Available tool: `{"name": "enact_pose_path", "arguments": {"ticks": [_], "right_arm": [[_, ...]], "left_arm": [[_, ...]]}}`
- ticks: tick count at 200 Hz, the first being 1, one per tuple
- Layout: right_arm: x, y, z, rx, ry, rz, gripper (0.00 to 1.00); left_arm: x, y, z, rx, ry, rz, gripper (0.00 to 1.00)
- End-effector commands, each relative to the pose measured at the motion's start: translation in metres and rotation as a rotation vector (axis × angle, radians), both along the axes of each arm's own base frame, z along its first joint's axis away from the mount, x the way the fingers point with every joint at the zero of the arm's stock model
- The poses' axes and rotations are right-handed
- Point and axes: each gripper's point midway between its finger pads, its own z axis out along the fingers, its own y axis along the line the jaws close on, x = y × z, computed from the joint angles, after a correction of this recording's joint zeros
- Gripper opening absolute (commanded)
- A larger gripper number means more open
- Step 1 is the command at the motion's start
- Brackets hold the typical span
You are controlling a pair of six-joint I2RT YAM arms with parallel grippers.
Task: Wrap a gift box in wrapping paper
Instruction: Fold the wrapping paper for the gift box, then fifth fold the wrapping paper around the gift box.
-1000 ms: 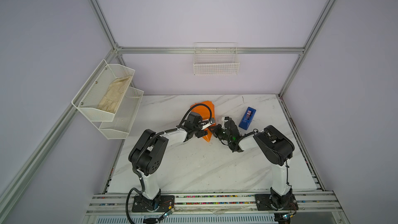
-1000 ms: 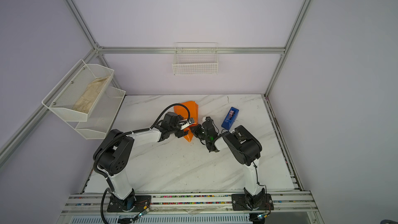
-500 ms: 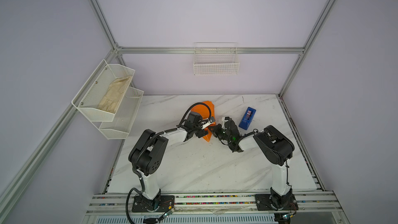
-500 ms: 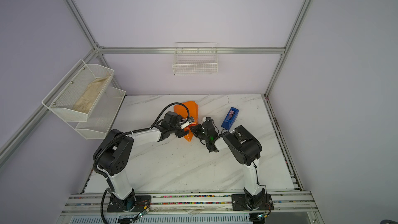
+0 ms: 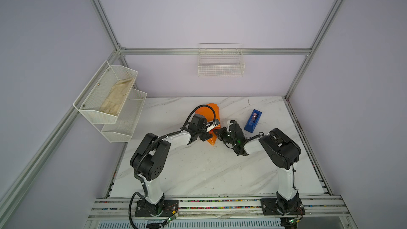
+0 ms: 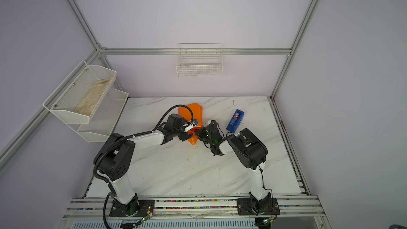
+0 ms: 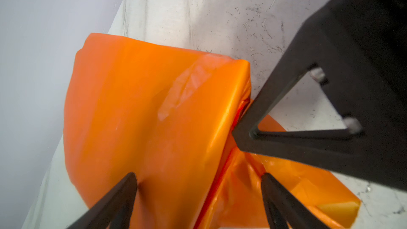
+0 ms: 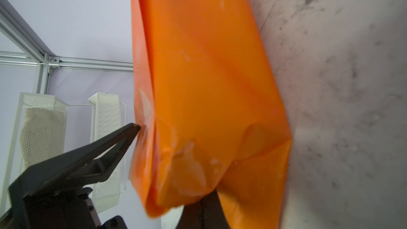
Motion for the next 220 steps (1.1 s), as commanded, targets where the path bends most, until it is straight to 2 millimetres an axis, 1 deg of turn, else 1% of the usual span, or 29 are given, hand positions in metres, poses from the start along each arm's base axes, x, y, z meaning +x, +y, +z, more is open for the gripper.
{"name": "enact_pose_path", "arguments": {"ticks": [1, 22, 41, 67, 79, 95, 114, 131, 147, 177, 198, 220], "right_arm": [[0.004, -0.002, -0.002, -0.003, 0.048, -0.047, 0.0], [0.005, -0.004, -0.007, 0.004, 0.084, -0.072, 0.0], [0.005, -0.006, -0.008, 0.027, 0.106, -0.099, 0.0], [0.006, -0.007, -0.004, 0.059, 0.117, -0.115, 0.0], [0.005, -0.007, -0.003, 0.072, 0.125, -0.121, 0.0], [0.006, -0.007, -0.002, 0.101, 0.137, -0.134, 0.0], [0.006, -0.007, -0.002, 0.125, 0.153, -0.146, 0.0], [0.006, -0.009, -0.001, 0.148, 0.168, -0.164, 0.0], [0.007, -0.011, 0.003, 0.165, 0.173, -0.178, 0.0], [0.008, -0.01, 0.008, 0.197, 0.188, -0.191, 0.0], [0.009, -0.011, 0.01, 0.2, 0.193, -0.204, 0.0], [0.01, -0.012, 0.013, 0.201, 0.193, -0.212, 0.0]], "left_arm": [[0.011, 0.0, 0.063, -0.047, -0.129, 0.008, 0.85], [0.006, 0.002, 0.083, -0.067, -0.162, 0.007, 0.84], [-0.003, 0.004, 0.094, -0.097, -0.172, 0.017, 0.83], [-0.015, 0.006, 0.102, -0.167, -0.149, 0.08, 0.81], [-0.02, 0.009, 0.105, -0.237, -0.117, 0.14, 0.8], [-0.03, 0.011, 0.102, -0.32, -0.057, 0.194, 0.78], [-0.043, 0.01, 0.091, -0.401, 0.03, 0.226, 0.74], [-0.052, 0.01, 0.079, -0.472, 0.113, 0.29, 0.7], [-0.059, 0.014, 0.062, -0.515, 0.173, 0.36, 0.67], [-0.067, 0.023, 0.031, -0.61, 0.322, 0.551, 0.61], [-0.075, 0.019, 0.014, -0.695, 0.439, 0.632, 0.6], [-0.081, 0.011, 0.001, -0.793, 0.563, 0.698, 0.59]]}}
